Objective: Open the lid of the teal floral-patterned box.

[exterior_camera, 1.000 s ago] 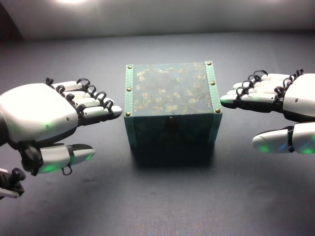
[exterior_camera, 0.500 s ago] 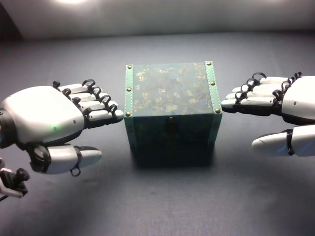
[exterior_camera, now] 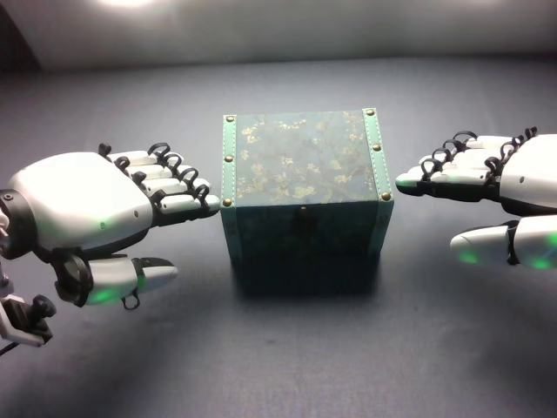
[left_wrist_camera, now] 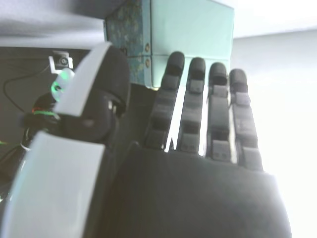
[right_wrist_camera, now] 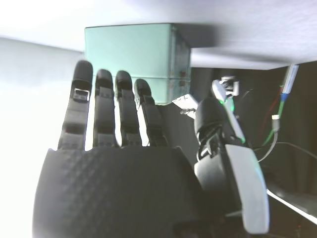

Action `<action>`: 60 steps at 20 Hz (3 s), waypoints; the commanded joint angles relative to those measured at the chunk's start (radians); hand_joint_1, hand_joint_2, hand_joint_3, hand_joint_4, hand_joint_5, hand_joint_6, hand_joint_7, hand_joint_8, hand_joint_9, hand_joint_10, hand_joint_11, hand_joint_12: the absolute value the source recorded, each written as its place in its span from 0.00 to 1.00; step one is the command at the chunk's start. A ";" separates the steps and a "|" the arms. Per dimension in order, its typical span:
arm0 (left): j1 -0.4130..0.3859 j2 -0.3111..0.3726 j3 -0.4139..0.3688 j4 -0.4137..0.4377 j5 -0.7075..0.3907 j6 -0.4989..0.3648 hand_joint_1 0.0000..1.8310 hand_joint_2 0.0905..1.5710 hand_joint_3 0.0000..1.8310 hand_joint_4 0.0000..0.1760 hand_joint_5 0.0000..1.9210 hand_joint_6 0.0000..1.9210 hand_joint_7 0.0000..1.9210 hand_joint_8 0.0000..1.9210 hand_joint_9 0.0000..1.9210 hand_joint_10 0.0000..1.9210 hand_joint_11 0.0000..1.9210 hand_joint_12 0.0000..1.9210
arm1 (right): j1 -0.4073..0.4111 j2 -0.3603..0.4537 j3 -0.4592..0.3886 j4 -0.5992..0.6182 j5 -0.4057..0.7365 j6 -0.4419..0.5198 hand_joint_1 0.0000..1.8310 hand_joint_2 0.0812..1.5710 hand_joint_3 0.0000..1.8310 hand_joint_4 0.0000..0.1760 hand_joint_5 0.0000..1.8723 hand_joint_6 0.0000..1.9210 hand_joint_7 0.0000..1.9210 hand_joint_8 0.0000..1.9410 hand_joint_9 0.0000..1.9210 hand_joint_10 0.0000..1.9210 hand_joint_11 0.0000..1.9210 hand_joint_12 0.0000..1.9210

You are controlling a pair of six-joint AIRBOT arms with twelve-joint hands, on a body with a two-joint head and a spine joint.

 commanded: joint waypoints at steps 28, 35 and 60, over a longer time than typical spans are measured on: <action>-0.035 0.008 0.001 -0.049 -0.226 -0.009 0.22 0.94 0.00 0.00 0.09 0.00 0.11 0.00 0.16 0.01 0.13 0.07 | 0.033 -0.027 0.011 0.084 0.206 0.030 0.00 0.84 0.00 0.03 0.09 0.00 0.06 0.00 0.08 0.00 0.00 0.27; -0.025 0.016 0.003 -0.086 -0.263 -0.009 0.08 0.95 0.00 0.00 0.11 0.00 0.12 0.00 0.11 0.00 0.00 0.27 | 0.033 -0.024 0.009 0.104 0.228 0.030 0.00 0.80 0.00 0.04 0.11 0.00 0.12 0.01 0.10 0.00 0.03 0.17; -0.085 -0.012 0.030 -0.152 -0.295 0.072 0.07 0.93 0.00 0.00 0.11 0.00 0.12 0.00 0.10 0.00 0.02 0.20 | 0.106 -0.065 0.057 0.127 0.268 0.030 0.00 0.82 0.00 0.06 0.12 0.00 0.11 0.00 0.09 0.00 0.05 0.11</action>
